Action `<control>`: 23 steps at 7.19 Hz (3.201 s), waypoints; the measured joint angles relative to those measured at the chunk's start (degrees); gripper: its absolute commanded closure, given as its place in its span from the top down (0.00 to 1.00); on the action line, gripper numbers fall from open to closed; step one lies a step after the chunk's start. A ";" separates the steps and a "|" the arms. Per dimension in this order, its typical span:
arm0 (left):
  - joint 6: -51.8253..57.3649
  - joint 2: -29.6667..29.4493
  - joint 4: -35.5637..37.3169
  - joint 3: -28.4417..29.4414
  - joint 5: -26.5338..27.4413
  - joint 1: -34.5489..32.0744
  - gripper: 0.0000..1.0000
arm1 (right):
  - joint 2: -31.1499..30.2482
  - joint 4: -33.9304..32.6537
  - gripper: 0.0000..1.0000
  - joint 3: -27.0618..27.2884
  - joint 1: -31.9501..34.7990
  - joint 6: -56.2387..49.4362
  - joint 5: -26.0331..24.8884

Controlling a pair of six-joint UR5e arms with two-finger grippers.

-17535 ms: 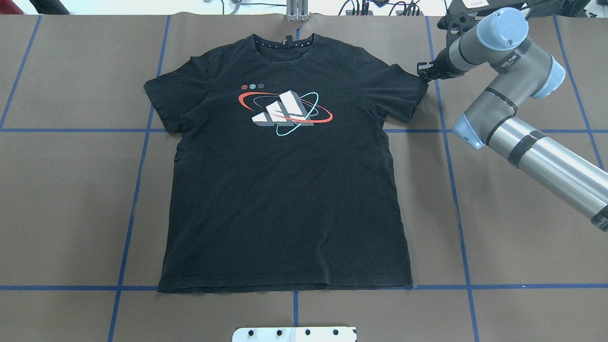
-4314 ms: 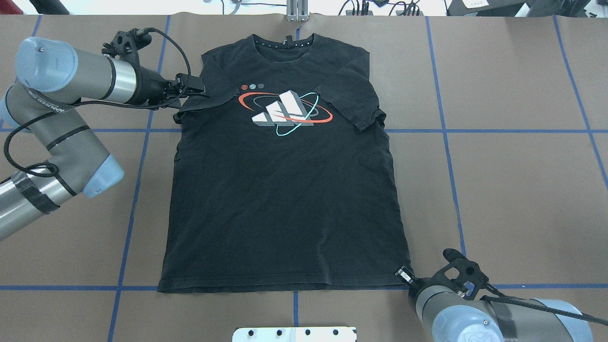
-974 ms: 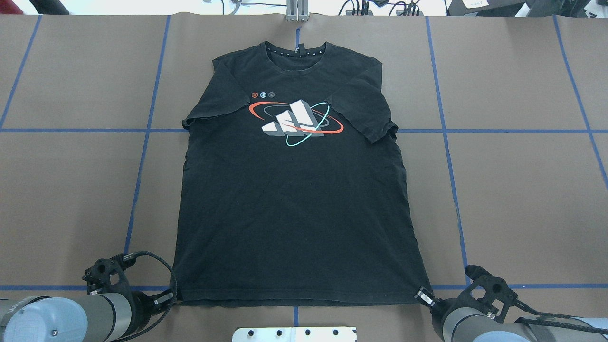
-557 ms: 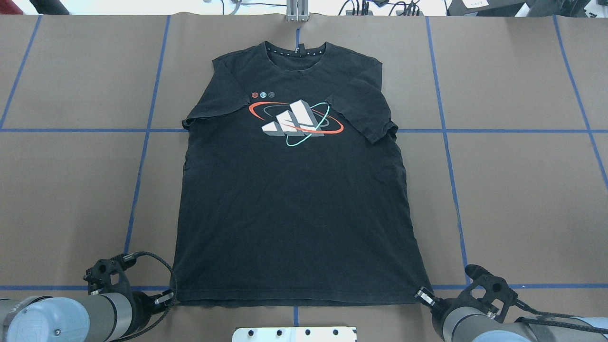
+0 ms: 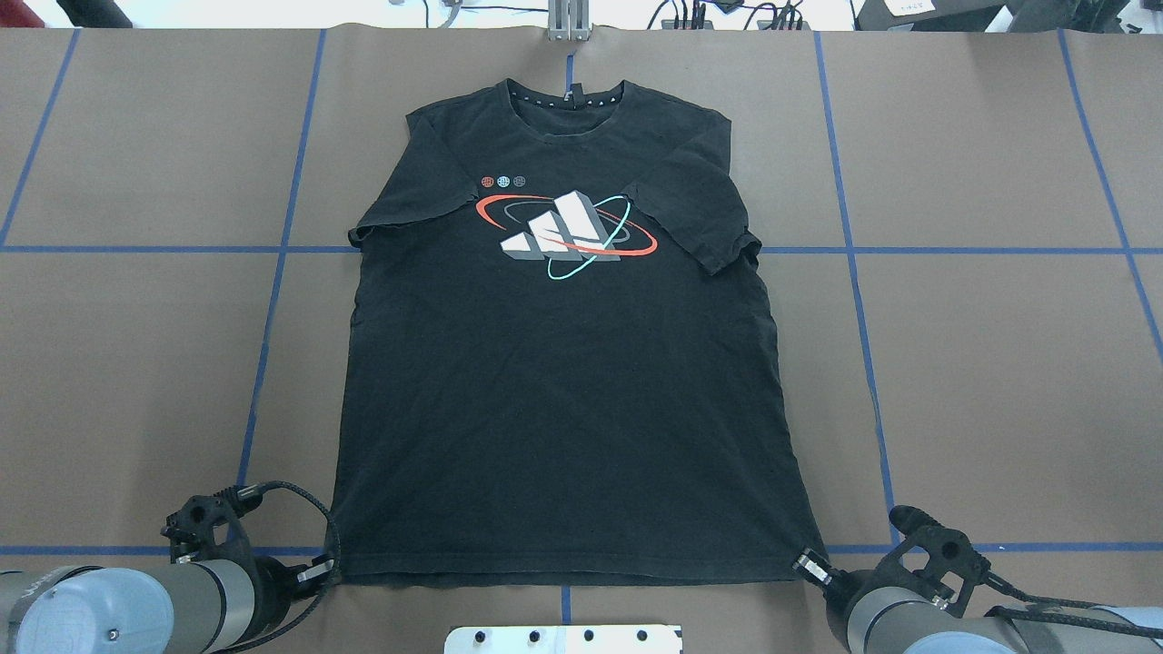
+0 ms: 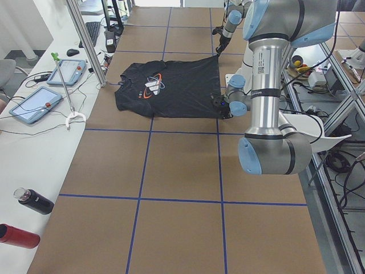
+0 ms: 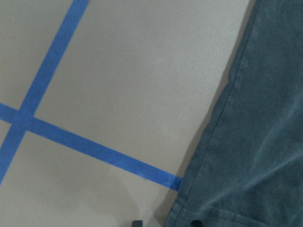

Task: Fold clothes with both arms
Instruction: 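Grasp both hem corners with the left and right grippers, then lift the hem with both grippers and carry it toward the collar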

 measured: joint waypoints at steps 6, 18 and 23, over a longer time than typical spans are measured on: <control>0.24 1.53 0.40 -8.63 -4.37 -0.49 0.00 | -0.93 0.00 0.00 2.74 0.20 -0.22 1.35; 17.93 -18.94 0.36 9.40 -23.19 -44.37 0.00 | 28.62 -7.61 0.00 -22.27 50.76 -29.88 31.46; 18.83 -27.60 -6.54 26.15 -20.62 -45.93 0.00 | 40.82 0.40 0.00 -43.75 52.32 -33.48 31.04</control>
